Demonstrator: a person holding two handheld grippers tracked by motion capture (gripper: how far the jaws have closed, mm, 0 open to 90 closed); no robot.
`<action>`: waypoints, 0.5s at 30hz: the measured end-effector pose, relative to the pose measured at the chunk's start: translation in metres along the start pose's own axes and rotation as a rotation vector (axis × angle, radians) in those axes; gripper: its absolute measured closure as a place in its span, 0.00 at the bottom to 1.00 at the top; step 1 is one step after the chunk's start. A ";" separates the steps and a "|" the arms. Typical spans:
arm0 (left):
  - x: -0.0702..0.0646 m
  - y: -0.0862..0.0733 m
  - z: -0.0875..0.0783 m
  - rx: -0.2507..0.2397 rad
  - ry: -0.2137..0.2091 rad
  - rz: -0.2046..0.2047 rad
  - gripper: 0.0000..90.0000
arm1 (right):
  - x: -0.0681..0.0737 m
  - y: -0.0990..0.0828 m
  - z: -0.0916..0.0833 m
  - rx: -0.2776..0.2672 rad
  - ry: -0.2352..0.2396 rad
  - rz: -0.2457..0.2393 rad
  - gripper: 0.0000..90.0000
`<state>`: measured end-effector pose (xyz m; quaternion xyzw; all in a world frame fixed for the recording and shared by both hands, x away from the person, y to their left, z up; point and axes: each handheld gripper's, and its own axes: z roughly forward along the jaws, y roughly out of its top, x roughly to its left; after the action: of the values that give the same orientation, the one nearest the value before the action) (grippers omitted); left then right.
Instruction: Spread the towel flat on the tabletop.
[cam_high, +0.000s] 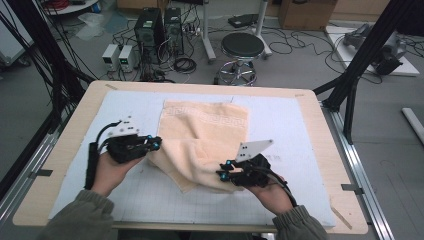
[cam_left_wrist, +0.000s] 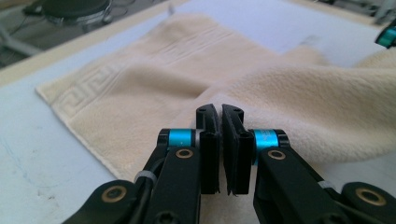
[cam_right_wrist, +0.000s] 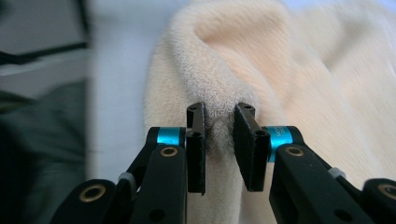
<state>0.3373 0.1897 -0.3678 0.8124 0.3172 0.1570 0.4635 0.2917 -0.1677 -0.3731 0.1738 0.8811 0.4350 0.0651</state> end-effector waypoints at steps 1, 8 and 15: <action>0.005 -0.001 0.012 0.023 0.016 -0.021 0.93 | -0.009 -0.003 0.008 0.020 -0.026 0.035 0.83; 0.014 -0.005 0.018 0.058 0.060 -0.057 0.63 | -0.052 -0.013 0.016 -0.038 -0.069 0.166 0.70; 0.001 -0.014 -0.028 -0.050 0.050 -0.052 0.55 | -0.042 -0.021 -0.021 -0.102 -0.101 0.125 0.66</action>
<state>0.3177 0.2134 -0.3653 0.7878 0.3454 0.1732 0.4796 0.3196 -0.2105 -0.3785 0.2467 0.8409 0.4731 0.0907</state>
